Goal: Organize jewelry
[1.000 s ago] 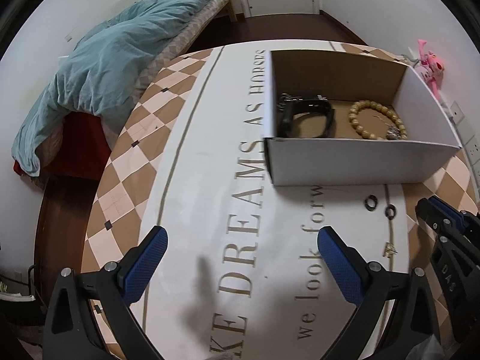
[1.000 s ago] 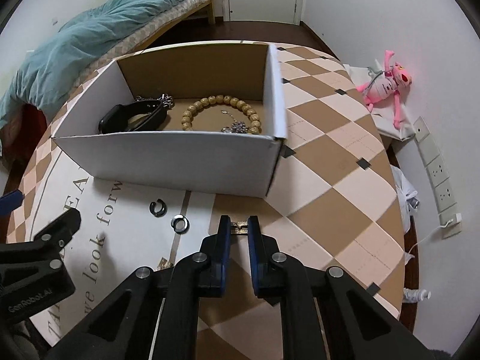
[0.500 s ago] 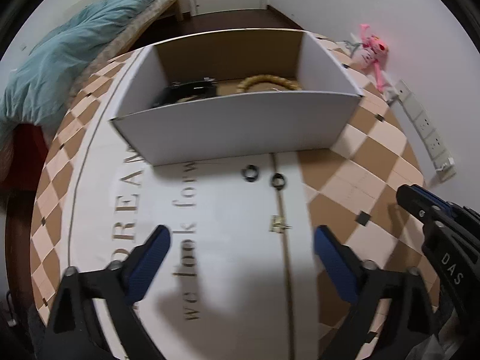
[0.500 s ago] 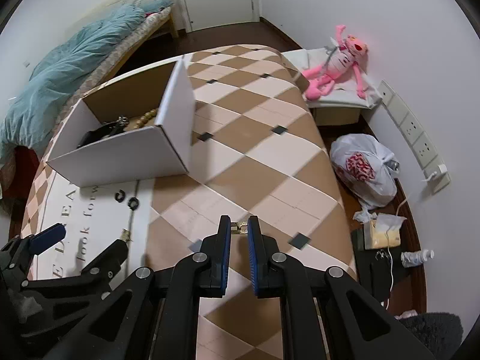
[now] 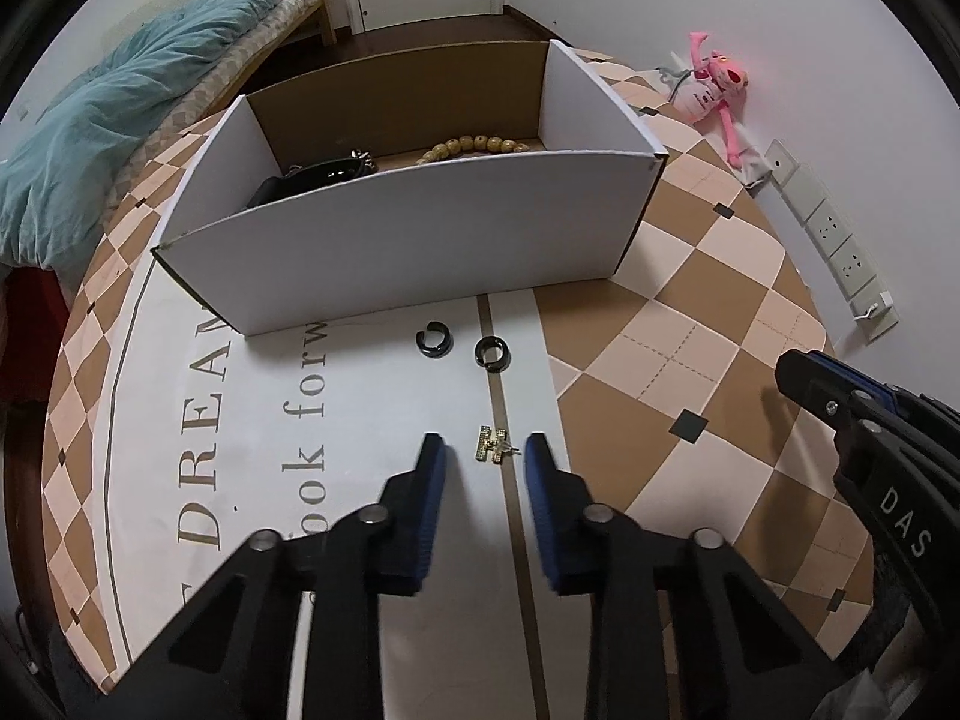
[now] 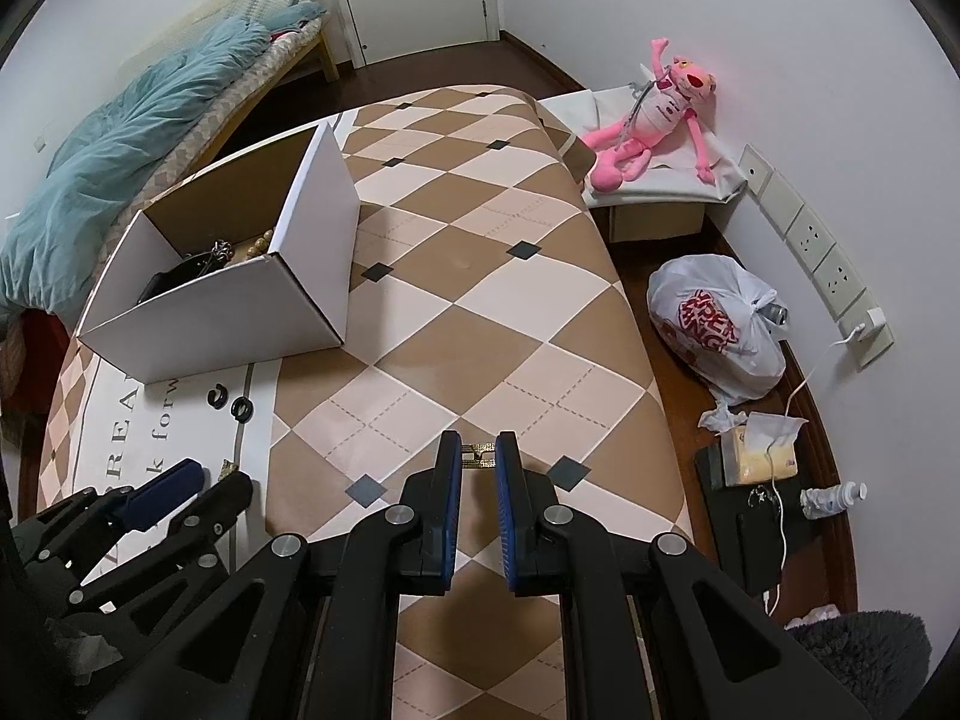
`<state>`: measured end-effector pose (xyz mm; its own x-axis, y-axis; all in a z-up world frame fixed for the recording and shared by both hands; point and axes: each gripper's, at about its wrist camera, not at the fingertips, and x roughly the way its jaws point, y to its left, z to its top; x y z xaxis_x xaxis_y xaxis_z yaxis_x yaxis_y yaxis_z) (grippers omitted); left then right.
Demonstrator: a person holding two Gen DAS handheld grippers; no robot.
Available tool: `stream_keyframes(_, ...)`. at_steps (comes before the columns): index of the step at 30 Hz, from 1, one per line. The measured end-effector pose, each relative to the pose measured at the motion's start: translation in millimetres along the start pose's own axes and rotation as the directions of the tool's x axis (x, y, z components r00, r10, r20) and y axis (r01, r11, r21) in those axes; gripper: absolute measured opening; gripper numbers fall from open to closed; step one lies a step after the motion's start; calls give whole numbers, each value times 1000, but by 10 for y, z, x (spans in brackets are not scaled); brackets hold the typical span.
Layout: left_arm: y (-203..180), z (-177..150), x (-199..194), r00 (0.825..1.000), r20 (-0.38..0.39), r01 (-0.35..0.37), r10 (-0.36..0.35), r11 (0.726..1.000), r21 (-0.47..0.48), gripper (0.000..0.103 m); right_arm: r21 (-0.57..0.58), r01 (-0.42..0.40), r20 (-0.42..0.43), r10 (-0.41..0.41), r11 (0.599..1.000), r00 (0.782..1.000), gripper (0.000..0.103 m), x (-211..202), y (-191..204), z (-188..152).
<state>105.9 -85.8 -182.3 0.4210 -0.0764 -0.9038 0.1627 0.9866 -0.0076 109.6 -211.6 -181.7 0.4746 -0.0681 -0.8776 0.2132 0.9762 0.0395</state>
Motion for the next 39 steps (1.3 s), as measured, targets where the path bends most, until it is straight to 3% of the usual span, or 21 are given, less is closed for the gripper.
stream_keyframes(2,-2,4,-1,1000,2,4,-4,1000,6,12,2,-1,1,1,1000,1000,12,-3,1,-3)
stream_keyframes(11,12,16,-68,1000,25,13,-13,1000,3,12,5,-10,20,10,1000,1000,11,-99,-5,21)
stream_keyframes(22,65,211,-620,985,171,28,-30,1000,15,11,-3,-72,77,72,997,994,11,-387,108,166)
stream_keyframes(28,314,563,-889,975,201,107,-98,994,-32,11,-33,-179,117,181,983,976,11,-616,334,550)
stream_keyframes(32,587,964,-892,974,180,156,-141,985,-71,12,-59,-249,94,253,967,963,11,-535,530,941)
stream_keyframes(39,935,1477,-602,983,95,168,-157,979,-117,12,-101,-278,-71,272,955,960,11,13,877,1499)
